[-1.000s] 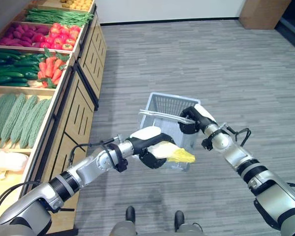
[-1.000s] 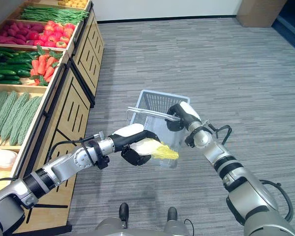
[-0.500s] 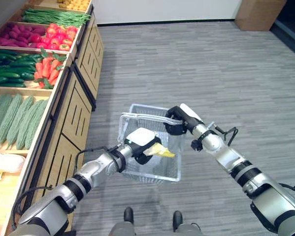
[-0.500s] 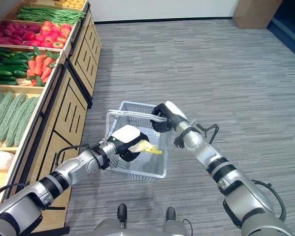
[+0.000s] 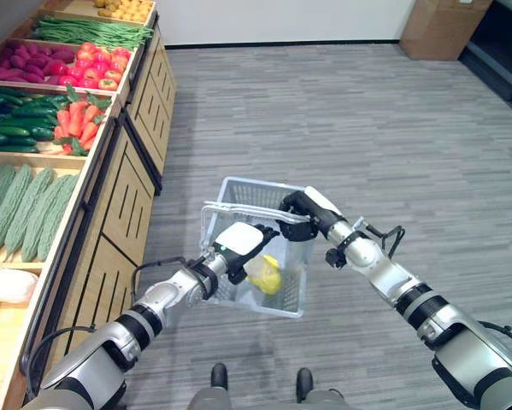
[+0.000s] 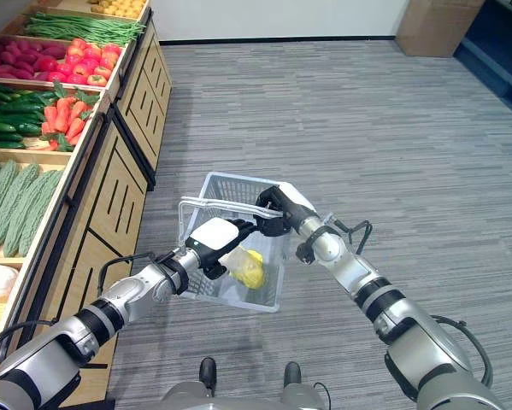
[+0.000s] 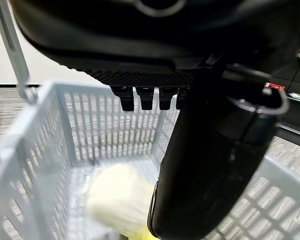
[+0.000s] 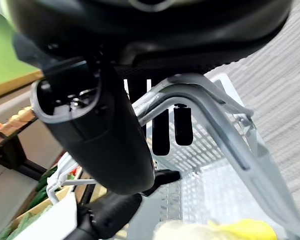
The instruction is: Get the vegetables into the basket
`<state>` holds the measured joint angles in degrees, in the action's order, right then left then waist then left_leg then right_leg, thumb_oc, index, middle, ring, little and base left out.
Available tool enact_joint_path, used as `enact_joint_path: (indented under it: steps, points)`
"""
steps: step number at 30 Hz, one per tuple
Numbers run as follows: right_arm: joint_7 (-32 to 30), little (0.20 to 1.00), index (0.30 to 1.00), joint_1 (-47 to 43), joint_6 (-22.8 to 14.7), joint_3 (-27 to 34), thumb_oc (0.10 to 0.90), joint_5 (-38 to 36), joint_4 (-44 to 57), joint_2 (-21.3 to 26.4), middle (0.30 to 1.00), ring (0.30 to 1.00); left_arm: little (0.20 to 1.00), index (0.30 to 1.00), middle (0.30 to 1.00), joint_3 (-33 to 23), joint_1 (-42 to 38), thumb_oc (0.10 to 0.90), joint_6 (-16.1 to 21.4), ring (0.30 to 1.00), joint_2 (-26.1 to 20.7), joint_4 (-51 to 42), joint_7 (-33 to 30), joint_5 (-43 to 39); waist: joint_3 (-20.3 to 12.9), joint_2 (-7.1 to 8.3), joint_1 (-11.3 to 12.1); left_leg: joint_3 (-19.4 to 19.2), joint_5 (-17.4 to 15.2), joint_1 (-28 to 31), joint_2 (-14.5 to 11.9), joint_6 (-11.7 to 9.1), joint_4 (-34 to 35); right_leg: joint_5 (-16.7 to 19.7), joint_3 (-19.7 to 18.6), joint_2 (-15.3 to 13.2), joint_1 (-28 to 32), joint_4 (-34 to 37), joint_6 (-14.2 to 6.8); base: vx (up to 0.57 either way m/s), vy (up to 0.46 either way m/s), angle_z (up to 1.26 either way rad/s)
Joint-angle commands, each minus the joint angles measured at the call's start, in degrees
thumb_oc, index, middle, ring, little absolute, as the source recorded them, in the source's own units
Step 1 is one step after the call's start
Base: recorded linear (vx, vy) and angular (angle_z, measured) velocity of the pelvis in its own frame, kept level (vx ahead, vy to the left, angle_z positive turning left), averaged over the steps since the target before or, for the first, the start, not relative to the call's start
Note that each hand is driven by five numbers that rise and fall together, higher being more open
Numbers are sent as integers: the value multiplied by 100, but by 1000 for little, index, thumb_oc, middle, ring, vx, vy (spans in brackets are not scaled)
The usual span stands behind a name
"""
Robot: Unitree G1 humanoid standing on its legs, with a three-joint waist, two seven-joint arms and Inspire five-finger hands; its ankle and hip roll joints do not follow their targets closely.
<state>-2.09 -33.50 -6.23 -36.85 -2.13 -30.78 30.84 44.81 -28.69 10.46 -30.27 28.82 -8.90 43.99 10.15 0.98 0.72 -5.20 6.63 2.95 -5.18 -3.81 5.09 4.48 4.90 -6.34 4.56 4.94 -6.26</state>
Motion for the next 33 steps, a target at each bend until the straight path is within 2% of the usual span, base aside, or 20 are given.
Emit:
enact_joint_path:
  steps: [1,4,7,8,10,11,12,13,14,15,16,17,18,22,23,25,26,27,30,33]
  points:
    - [-472,300,300,-486,-619,587,400,-490,178,-294,300,300,1000,1000,1000,-180,-486,900,174,1000,115,-62,-470,-38,-661,159,99,-94,-393,104,-74,-128,-9,145,-68,-213,-56,6,-245,0,0,0]
    - [-576,300,300,-473,-579,656,400,-417,-85,-319,300,300,1000,1000,1000,-189,-445,900,255,1000,90,-243,-428,-234,-675,152,116,-73,-392,94,-71,-126,-9,152,-52,-214,-64,6,-242,0,0,0]
    - [-708,300,300,-413,-471,922,400,-324,-487,-316,300,300,1000,1000,1000,-352,-129,900,598,1000,-69,-1109,-50,-1072,-683,137,166,-41,-381,61,-62,-119,-9,158,-13,-220,-70,6,-242,0,0,0]
    - [-710,300,300,-414,-477,918,400,-321,-495,-327,300,300,1000,1000,1000,-370,-111,900,587,1000,-105,-1162,-5,-1107,-688,142,159,-40,-382,60,-63,-119,-9,157,-12,-220,-70,6,-242,0,0,0]
    - [-742,300,300,-385,-399,1086,400,-219,-735,-309,300,300,1000,1000,1000,-506,236,900,820,1000,-285,-1950,487,-2054,-694,124,201,-14,-309,17,-44,-107,-9,217,-2,-227,-94,6,-231,0,0,0]
    - [-742,300,300,-383,-401,1084,400,-219,-739,-315,300,300,1000,1000,1000,-515,247,900,809,1000,-303,-1978,512,-2075,-706,124,197,-12,-367,42,-47,-112,-9,167,2,-225,-69,6,-239,0,0,0]
    - [-764,300,300,-391,-387,1131,400,-199,-860,-299,300,300,1000,1000,1000,-524,351,900,891,1000,-422,-2297,712,-2422,-712,113,212,-5,-366,39,-41,-108,-9,164,12,-227,-65,6,-239,30,7,4]
    - [-770,300,300,-388,-384,1174,400,-180,-945,-289,300,300,1000,1000,1000,-543,464,900,906,1000,-514,-2547,948,-2808,-714,105,219,0,-364,35,-41,-106,-9,166,14,-230,-63,6,-239,-37,6,6]
    - [-768,300,300,-381,-364,1259,400,-224,-1146,-247,300,300,1000,1000,1000,-609,691,900,899,1000,-741,-3037,1214,-3763,-701,95,245,9,-303,13,-30,-92,-9,228,26,-238,-83,6,-228,-4,5,7]
    - [-768,300,300,-379,-366,1255,400,-224,-1150,-256,300,300,1000,1000,1000,-624,707,900,883,1000,-762,-3067,1236,-3787,-706,96,238,12,-365,49,-34,-97,-9,174,32,-236,-47,6,-236,-5,5,5]
    - [-770,300,300,-379,-366,1276,400,-262,-1240,-241,300,300,1000,1000,1000,-660,801,900,893,1000,-860,-3292,1290,-4244,-694,85,252,17,-359,50,-28,-94,-9,178,37,-237,-42,6,-233,16,14,7]
    - [-717,300,300,-309,-366,1352,400,-289,-1401,-215,300,300,1000,1000,1000,-866,1173,900,845,1000,-1208,-3711,1684,-5620,-685,58,292,30,-341,50,-14,-84,-9,194,38,-235,-49,6,-220,-24,16,6]
    - [-696,300,300,-268,-356,1392,400,-309,-1464,-208,300,300,1000,1000,1000,-981,1338,900,814,1000,-1278,-3820,1785,-6081,-682,56,310,34,-334,45,-11,-85,-9,199,38,-237,-51,6,-216,0,0,0]
    - [-655,300,300,1,-380,1671,400,-446,-1693,-174,300,300,1000,1000,1000,-1625,2310,900,642,1000,-1302,-3917,1922,-7362,-662,47,361,68,-301,29,0,-82,-9,210,74,-245,-42,6,-202,-8,-2,2]
    - [-664,300,300,238,-403,1890,400,-499,-1696,-93,300,300,1000,1000,1000,-2025,2813,900,576,1000,-1169,-3784,1908,-7824,-650,47,394,96,-284,15,5,-83,-9,209,92,-249,-44,6,-202,-10,-6,4]
    - [-667,300,300,529,-442,2105,400,-562,-1655,-28,300,300,1000,1000,1000,-2346,3223,900,474,1000,-934,-3406,1856,-8076,-637,39,393,136,-263,0,13,-73,-9,209,123,-253,-44,6,-203,-2,-6,4]
    - [-675,300,300,859,-485,2359,400,-607,-1508,67,300,300,1000,1000,1000,-2764,3550,900,434,1000,-775,-3098,1733,-7913,-625,41,408,164,-246,-14,23,-64,-9,209,153,-260,-39,6,-205,2,-7,6]
    - [-675,300,300,870,-482,2358,400,-606,-1499,67,300,300,1000,1000,1000,-2765,3559,900,434,1000,-773,-3101,1732,-7909,-631,41,402,169,-246,-15,24,-64,-9,207,159,-260,-37,6,-205,5,-7,13]
    - [-618,300,300,1343,-481,2783,400,-577,-1329,255,300,300,1000,1000,1000,-3441,4069,900,334,1000,-404,-2251,1496,-7381,-625,55,431,232,-220,-48,18,-52,-9,195,209,-277,-44,6,-211,7,-14,17]
    - [-609,300,300,1481,-472,2950,400,-536,-1320,355,300,300,1000,1000,1000,-3665,4207,900,297,1000,-233,-1699,1409,-6967,-623,62,446,251,-212,-59,17,-49,-9,189,235,-278,-43,6,-212,2,-14,8]
